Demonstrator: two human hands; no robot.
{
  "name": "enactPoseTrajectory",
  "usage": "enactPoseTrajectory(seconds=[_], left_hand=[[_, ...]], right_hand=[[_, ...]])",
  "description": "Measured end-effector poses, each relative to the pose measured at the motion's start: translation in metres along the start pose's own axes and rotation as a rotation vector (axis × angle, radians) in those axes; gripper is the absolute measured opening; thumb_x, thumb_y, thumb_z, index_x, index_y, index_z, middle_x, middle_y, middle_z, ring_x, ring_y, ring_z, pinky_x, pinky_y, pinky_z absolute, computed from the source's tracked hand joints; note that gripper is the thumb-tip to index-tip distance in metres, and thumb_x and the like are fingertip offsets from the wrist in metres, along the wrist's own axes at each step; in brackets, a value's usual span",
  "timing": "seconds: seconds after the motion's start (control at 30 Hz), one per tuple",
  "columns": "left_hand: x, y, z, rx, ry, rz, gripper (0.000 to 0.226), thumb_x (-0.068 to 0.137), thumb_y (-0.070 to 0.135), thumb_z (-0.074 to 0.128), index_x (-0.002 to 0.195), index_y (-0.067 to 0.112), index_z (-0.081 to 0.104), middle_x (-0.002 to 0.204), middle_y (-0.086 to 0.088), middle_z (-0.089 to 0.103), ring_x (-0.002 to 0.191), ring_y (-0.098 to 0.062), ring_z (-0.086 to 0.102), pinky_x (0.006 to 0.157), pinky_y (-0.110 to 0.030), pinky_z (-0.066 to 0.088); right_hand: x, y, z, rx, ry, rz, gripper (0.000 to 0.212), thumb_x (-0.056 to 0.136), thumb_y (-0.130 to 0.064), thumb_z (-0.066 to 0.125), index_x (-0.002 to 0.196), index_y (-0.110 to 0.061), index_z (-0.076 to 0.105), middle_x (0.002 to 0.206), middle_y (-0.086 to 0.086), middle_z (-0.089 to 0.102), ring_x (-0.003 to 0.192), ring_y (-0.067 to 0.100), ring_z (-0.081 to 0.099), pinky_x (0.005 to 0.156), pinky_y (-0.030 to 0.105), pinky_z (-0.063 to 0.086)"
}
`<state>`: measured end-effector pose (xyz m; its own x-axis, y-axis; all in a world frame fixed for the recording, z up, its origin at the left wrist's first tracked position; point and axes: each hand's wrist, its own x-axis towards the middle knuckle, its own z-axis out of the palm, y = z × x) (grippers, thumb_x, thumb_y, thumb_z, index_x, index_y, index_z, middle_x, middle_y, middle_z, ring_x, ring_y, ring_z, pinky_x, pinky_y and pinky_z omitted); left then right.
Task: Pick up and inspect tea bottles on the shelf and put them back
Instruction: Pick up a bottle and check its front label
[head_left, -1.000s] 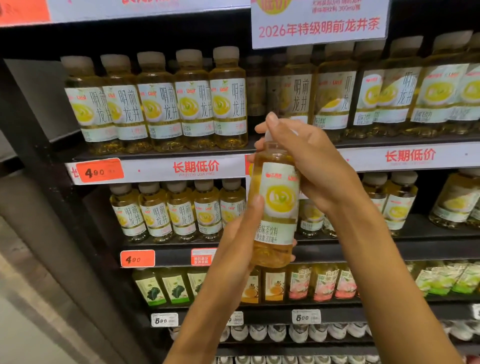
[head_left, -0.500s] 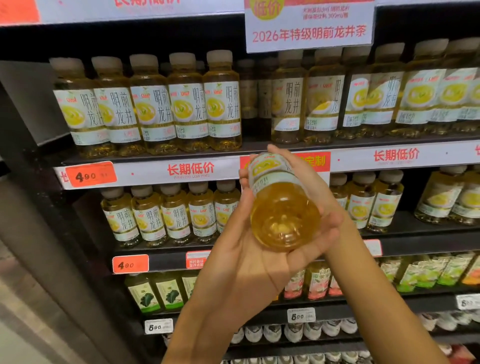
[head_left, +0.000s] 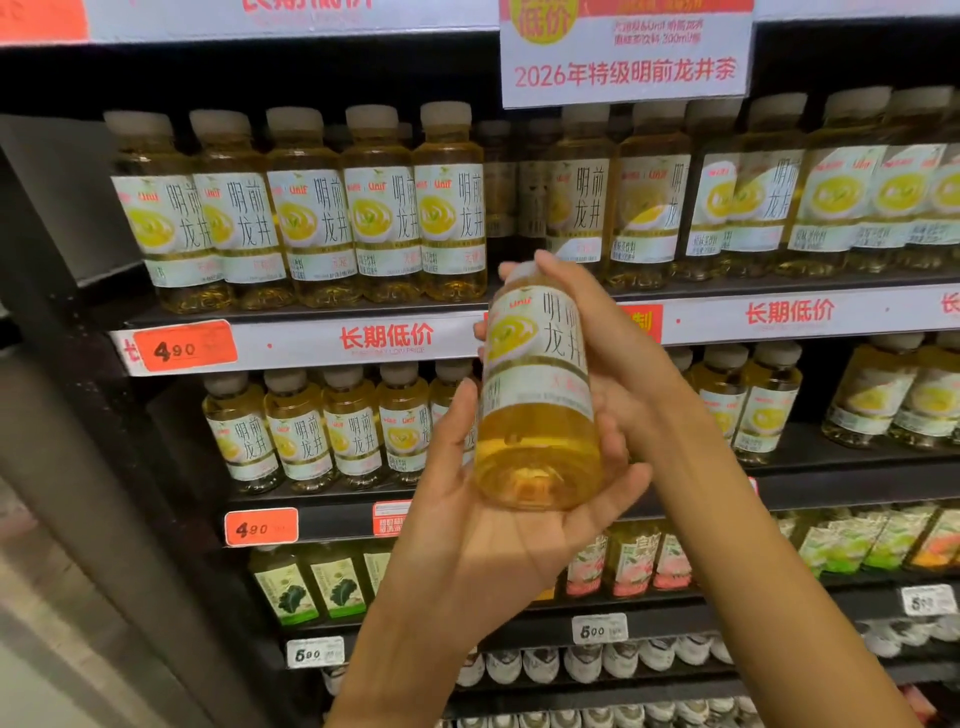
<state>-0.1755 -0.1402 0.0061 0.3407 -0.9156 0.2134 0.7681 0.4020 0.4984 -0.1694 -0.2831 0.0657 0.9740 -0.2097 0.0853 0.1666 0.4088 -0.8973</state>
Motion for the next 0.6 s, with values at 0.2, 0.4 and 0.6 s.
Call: enactPoseTrajectory(seconds=[0.2, 0.4, 0.6], left_hand=[[0.003, 0.009, -0.009, 0.244, -0.012, -0.017, 0.069, 0.061, 0.028, 0.088, 0.118, -0.001, 0.062, 0.097, -0.019, 0.067, 0.082, -0.026, 0.068, 0.070, -0.036, 0.057], [0.000, 0.022, -0.024, 0.675, 0.093, 0.044, 0.061, 0.055, 0.036, 0.091, 0.110, 0.020, 0.070, 0.111, -0.015, 0.070, 0.101, -0.026, 0.069, 0.086, -0.037, 0.056], [0.012, 0.021, -0.027, 1.051, 0.203, 0.204, 0.054, 0.072, 0.023, 0.081, 0.119, 0.033, 0.055, 0.116, 0.012, 0.069, 0.109, -0.004, 0.064, 0.082, -0.014, 0.051]], right_hand=[[-0.008, -0.009, -0.001, -0.234, -0.051, -0.222, 0.028, 0.094, -0.042, 0.051, 0.098, -0.023, 0.072, 0.103, 0.008, 0.073, 0.099, 0.023, 0.069, 0.087, 0.041, 0.055], [-0.035, -0.019, 0.000, -0.452, -0.155, -0.317, 0.032, 0.092, -0.043, 0.047, 0.107, -0.024, 0.068, 0.107, 0.000, 0.073, 0.102, 0.015, 0.068, 0.080, 0.026, 0.056], [-0.043, -0.015, 0.004, -0.520, -0.100, -0.549, 0.034, 0.085, -0.028, 0.061, 0.118, -0.020, 0.059, 0.112, 0.002, 0.071, 0.104, 0.012, 0.066, 0.082, 0.022, 0.053]])
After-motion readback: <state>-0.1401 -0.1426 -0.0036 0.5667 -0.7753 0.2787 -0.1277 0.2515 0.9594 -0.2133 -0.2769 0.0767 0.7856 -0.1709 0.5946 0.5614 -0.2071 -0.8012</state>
